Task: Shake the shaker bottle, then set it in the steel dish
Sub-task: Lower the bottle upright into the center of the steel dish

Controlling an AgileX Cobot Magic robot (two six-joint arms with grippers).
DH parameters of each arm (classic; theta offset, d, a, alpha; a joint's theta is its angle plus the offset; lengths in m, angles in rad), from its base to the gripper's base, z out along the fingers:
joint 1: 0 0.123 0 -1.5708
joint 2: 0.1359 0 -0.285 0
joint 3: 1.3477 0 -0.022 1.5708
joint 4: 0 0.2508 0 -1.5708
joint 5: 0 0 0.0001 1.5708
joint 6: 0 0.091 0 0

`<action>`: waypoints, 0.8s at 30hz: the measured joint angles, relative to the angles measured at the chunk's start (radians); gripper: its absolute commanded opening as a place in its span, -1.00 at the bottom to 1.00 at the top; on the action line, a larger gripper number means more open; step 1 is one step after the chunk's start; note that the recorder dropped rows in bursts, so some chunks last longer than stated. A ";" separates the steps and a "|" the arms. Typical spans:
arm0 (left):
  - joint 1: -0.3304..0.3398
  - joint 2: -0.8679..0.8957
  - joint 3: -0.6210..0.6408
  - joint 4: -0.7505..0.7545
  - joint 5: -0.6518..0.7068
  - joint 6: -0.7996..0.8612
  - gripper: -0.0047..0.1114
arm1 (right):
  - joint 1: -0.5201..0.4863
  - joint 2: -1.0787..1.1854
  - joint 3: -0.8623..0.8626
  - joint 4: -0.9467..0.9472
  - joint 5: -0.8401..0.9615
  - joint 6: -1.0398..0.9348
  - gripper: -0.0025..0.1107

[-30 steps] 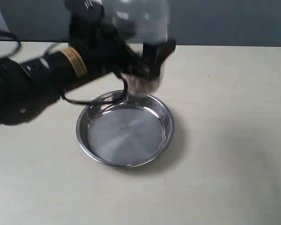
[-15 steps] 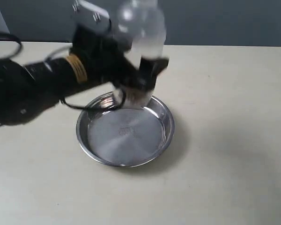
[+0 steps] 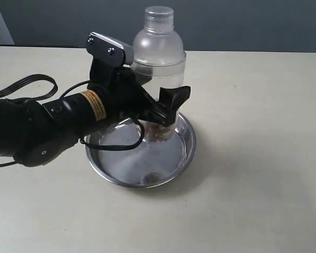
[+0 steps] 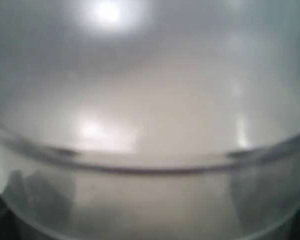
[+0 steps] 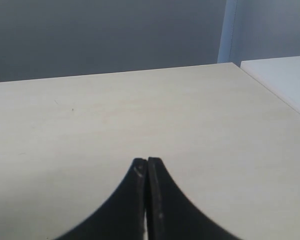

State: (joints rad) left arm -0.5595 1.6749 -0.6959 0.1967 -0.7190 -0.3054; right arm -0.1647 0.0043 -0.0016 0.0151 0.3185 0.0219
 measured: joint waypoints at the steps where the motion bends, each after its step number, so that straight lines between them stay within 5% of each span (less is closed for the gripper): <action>1: 0.000 0.000 0.000 0.002 0.000 0.000 -0.91 | 0.000 0.000 0.000 0.000 0.000 0.000 -0.97; 9: 0.000 0.046 0.000 0.002 -0.019 -0.011 -0.91 | 0.000 0.000 0.000 0.000 0.000 0.000 -0.97; 17: 0.000 0.134 0.000 0.002 -0.222 0.015 -0.91 | 0.000 0.000 0.000 0.000 0.000 0.000 -0.97; 24: 0.000 0.230 0.000 -0.025 -0.262 0.055 -0.91 | 0.000 0.000 0.000 0.000 0.000 0.000 -0.97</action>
State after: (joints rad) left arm -0.5595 1.9053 -0.6959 0.1720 -0.9805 -0.2502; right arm -0.1647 0.0043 -0.0016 0.0151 0.3185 0.0219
